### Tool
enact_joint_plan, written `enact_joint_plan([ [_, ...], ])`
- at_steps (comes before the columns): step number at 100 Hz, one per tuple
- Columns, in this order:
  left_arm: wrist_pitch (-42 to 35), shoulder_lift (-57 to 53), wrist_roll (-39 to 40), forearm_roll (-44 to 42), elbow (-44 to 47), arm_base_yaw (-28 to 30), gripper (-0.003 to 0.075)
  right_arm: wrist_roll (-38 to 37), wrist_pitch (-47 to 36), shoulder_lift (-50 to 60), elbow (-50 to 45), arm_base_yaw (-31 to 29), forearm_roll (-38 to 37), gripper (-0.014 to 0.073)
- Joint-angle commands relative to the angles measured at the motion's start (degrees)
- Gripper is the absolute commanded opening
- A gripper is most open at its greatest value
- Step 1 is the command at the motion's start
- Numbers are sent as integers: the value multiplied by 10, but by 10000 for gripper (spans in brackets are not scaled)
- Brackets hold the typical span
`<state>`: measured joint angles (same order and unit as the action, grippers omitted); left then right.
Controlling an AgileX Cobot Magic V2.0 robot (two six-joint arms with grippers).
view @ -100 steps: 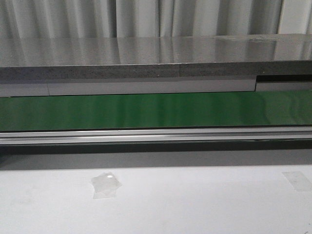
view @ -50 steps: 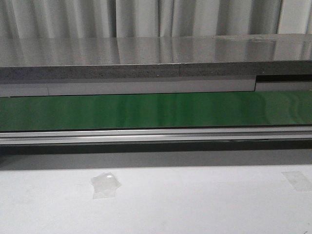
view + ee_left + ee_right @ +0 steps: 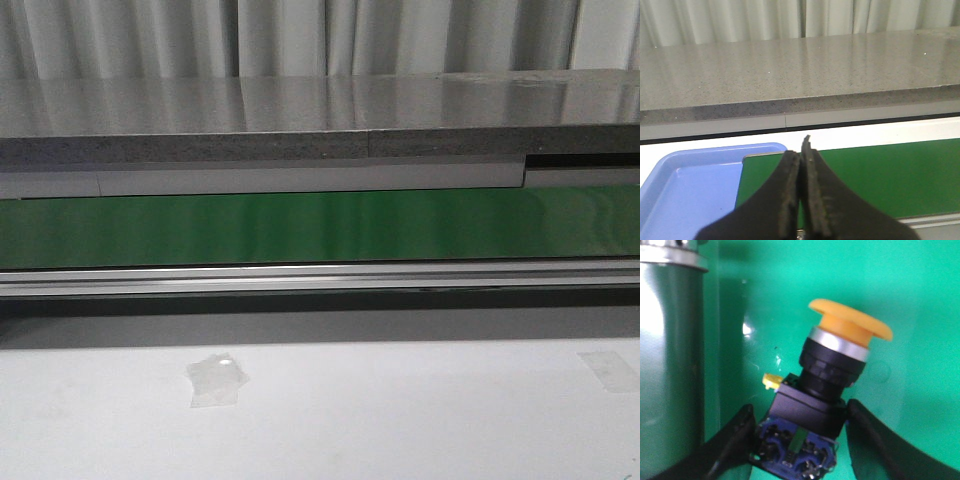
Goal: Move button from left to right
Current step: 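Lower the button into the green bin and open the right gripper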
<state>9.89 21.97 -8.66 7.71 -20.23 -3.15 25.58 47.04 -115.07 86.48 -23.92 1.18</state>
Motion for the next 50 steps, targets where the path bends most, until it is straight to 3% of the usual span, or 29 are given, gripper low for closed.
enact_joint_plan([
  [1, -47, 3, 0, 6, -17, -6, -20, 7, -16, 29, 19, -4, 4, 113],
  [13, -47, 3, 0, 6, -17, -6, -20, 7, -10, 22, 19, -4, 5, 142],
  [37, -47, 3, 0, 6, -17, -6, -20, 5, -9, 21, 19, -4, 5, 396],
  [50, -47, 3, 0, 6, -17, -6, -20, 5, -9, 21, 19, -4, 5, 421],
])
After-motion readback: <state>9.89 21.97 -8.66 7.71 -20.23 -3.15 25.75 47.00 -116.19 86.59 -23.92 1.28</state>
